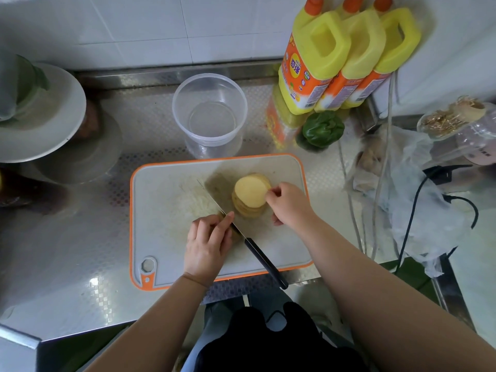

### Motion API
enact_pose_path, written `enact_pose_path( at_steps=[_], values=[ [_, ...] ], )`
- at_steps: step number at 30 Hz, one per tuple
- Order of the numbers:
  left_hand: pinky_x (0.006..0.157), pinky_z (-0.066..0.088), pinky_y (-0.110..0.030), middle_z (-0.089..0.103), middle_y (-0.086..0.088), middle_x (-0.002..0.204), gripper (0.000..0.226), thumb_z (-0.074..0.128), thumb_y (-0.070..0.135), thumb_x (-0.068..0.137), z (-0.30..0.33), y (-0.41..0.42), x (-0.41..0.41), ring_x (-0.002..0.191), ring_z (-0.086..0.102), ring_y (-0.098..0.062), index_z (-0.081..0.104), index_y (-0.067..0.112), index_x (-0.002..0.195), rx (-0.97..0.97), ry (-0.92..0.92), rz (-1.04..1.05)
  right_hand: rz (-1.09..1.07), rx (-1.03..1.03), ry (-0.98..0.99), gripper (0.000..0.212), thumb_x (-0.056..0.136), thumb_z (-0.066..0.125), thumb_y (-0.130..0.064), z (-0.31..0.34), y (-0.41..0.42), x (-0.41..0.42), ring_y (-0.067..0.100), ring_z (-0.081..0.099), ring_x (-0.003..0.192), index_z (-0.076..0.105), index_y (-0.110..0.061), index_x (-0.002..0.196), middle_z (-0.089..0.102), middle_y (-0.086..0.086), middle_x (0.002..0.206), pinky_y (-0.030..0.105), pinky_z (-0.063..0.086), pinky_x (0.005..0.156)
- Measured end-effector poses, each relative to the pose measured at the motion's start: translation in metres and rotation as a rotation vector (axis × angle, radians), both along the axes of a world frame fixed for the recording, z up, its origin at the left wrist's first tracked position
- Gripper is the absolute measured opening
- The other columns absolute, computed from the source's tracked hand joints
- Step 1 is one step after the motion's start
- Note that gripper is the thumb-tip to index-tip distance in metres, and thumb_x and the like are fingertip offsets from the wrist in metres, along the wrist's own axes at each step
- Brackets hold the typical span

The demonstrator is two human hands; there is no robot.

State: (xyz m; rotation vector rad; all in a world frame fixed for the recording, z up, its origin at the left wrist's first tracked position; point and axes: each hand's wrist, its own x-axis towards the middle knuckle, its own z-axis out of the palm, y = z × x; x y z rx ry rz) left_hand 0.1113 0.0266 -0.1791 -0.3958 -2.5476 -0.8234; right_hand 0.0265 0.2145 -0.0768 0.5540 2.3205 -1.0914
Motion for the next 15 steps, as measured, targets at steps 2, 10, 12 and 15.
enact_pose_path(
  at_steps=[2,10,12,15],
  values=[
    [0.084,0.042,-0.031,0.046,-0.004,0.104,0.028,0.046,0.018,0.103,0.001,0.001,-0.001,0.088,0.048,-0.026,0.055,0.016,0.129,0.001,0.001,-0.001,0.006,0.108,0.043,0.016,0.095,0.05,-0.03,0.0,0.001,-0.001,0.032,0.068,0.069,0.056,-0.015,0.091,0.066,0.009,0.083,0.042,0.058,0.064],
    [0.083,0.042,-0.032,0.047,-0.003,0.106,0.031,0.051,0.017,0.099,0.002,0.003,0.0,0.088,0.047,-0.025,0.054,0.016,0.13,0.013,-0.004,0.024,0.637,0.237,-0.057,0.057,0.088,0.051,-0.059,0.001,-0.019,0.071,0.02,0.058,0.099,0.043,-0.019,0.128,0.058,-0.001,0.111,0.034,0.045,0.077],
    [0.084,0.043,-0.033,0.05,-0.003,0.108,0.029,0.055,0.016,0.097,0.004,0.005,0.0,0.089,0.049,-0.026,0.052,0.013,0.126,0.051,-0.001,0.017,0.671,0.277,-0.013,0.043,0.093,0.052,-0.043,-0.011,-0.025,0.076,0.025,0.061,0.099,0.043,-0.016,0.125,0.062,0.004,0.108,0.038,0.05,0.08],
    [0.086,0.041,-0.028,0.054,-0.003,0.107,0.015,0.06,0.015,0.095,0.007,0.007,0.0,0.089,0.052,-0.026,0.052,0.013,0.107,0.101,0.015,-0.011,0.644,0.317,0.104,0.024,0.098,0.045,-0.026,-0.021,-0.035,0.078,0.028,0.063,0.09,0.046,-0.012,0.117,0.063,0.008,0.097,0.037,0.05,0.074]
  ],
)
